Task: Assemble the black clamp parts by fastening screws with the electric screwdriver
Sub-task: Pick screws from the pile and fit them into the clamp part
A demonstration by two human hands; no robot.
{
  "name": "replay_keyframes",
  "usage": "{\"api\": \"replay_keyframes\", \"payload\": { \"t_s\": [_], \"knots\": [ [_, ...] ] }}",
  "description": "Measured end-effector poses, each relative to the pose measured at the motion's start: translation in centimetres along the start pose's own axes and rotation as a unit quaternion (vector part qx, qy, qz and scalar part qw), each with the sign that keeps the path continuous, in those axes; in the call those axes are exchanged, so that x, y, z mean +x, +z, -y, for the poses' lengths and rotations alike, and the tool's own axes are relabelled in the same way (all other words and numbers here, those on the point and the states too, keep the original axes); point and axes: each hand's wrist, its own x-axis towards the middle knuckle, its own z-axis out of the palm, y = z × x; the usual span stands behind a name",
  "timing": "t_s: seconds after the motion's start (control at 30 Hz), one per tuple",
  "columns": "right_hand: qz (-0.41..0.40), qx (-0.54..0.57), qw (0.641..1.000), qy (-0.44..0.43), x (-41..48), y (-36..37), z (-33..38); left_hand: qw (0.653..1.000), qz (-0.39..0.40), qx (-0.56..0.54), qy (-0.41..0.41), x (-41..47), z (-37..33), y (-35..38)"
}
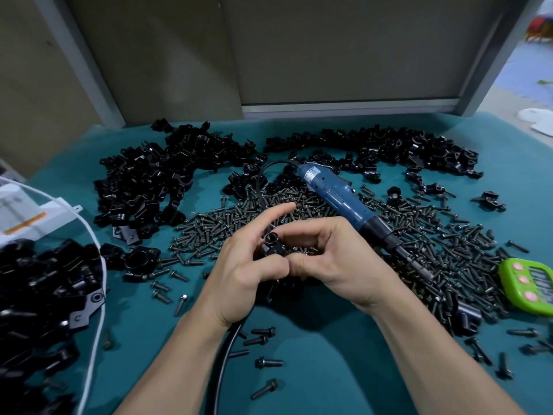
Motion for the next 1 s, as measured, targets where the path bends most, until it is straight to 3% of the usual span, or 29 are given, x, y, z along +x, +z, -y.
{"api": "replay_keyframes", "payload": {
  "t_s": [0.13,0.23,0.47,0.83,1.0],
  "knots": [
    [0.015,-0.012,1.0,0.004,0.1,-0.3,0.3,0.999,0.009,-0.048,-0.008,0.0,0.5,0.2],
    [0.02,0.038,0.999,0.006,0.1,-0.1,0.2,0.996,-0.022,-0.083,-0.019,0.1,0.6,0.1],
    [-0.131,0.043,0.99,0.03,0.4,-0.4,-0.9,0.977,-0.172,-0.098,-0.084,1.0,1.0,1.0],
    [-0.211,-0.056,0.976,-0.012,0.4,1.0,-1.1,0.96,-0.175,-0.199,-0.092,1.2,0.0,1.2],
    [-0.24,-0.092,0.966,0.015,0.3,0.9,-1.0,0.965,-0.172,-0.17,-0.098,1.2,0.1,1.3]
  ]
}}
